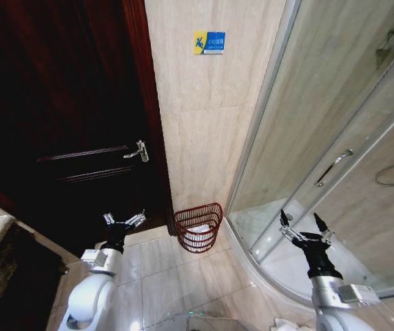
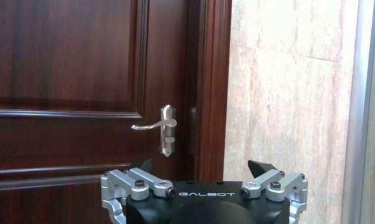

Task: Discard the used towel into the hamper.

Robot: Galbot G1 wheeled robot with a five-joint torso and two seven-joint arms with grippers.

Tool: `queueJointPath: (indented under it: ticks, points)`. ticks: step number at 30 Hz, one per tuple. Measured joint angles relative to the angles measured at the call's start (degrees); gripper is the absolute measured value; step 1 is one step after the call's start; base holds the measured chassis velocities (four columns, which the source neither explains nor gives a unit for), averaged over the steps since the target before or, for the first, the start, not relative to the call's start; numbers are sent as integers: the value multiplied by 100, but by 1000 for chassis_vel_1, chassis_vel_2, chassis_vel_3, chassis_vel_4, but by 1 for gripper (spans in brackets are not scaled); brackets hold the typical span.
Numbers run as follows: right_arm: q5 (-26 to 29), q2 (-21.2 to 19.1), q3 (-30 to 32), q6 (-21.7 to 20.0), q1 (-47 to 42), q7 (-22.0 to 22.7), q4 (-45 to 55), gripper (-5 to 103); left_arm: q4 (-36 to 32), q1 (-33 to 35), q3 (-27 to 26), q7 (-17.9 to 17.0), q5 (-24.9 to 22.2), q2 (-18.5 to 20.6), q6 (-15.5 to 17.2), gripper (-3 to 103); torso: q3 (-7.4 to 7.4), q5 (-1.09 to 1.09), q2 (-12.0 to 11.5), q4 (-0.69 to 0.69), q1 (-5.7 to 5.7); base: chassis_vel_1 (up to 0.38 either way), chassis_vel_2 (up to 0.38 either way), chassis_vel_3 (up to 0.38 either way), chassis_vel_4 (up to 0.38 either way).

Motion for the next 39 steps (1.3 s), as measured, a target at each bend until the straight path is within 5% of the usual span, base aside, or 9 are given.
queueJointPath:
  ticks: [39]
  points:
    - [-252,126,-3,213,-46,-77,-30,100,380,-197,380,86,157,55,-428,100,0,0,-1,0,0,12,-13,-12,10]
